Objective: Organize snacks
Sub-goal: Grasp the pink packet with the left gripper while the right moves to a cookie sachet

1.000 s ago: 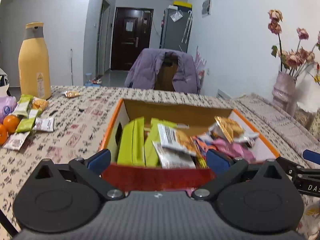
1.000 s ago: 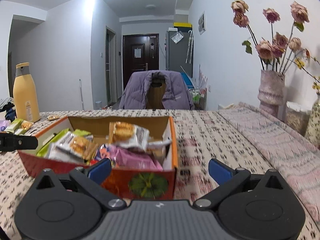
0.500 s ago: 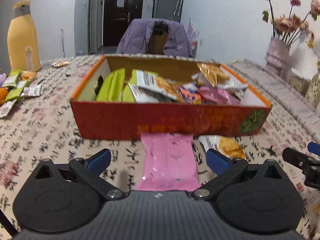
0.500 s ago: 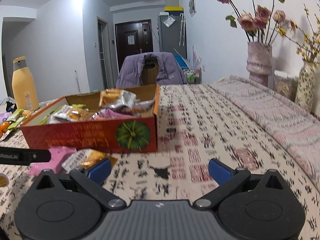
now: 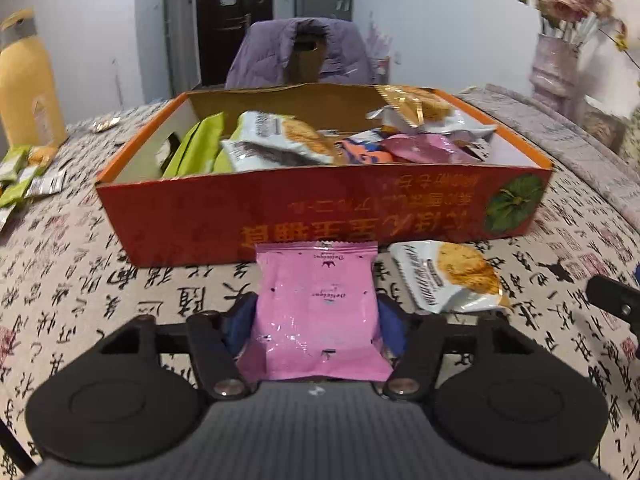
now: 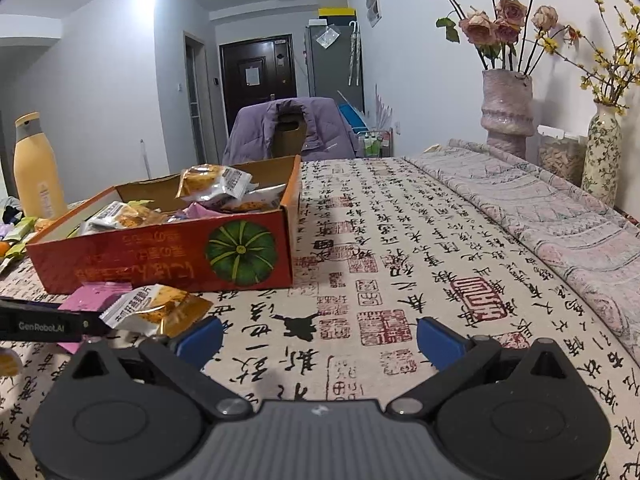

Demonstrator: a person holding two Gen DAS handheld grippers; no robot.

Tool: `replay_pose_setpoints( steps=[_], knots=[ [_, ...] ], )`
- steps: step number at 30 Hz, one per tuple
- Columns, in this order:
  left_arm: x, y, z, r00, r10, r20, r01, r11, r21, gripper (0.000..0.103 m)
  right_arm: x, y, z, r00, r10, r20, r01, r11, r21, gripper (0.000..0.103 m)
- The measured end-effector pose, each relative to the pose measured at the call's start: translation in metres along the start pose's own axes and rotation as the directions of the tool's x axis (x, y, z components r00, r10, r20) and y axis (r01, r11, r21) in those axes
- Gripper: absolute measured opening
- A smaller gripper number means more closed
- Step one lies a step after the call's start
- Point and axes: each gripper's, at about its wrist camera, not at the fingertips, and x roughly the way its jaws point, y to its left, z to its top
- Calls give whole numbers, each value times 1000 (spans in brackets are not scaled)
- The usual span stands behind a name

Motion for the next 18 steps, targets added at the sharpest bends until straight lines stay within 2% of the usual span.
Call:
replay_pose_setpoints(
  steps=[7, 18],
  knots=[
    [-8, 1, -1, 999, -32, 30, 32, 999, -2, 63, 2, 1, 0, 1000, 10, -11, -10, 1000, 2, 103],
    [-47, 28, -6, 987, -13, 161, 14, 1000, -6, 63, 5, 0, 0, 999, 7, -31, -7, 1000, 17, 103]
  ],
)
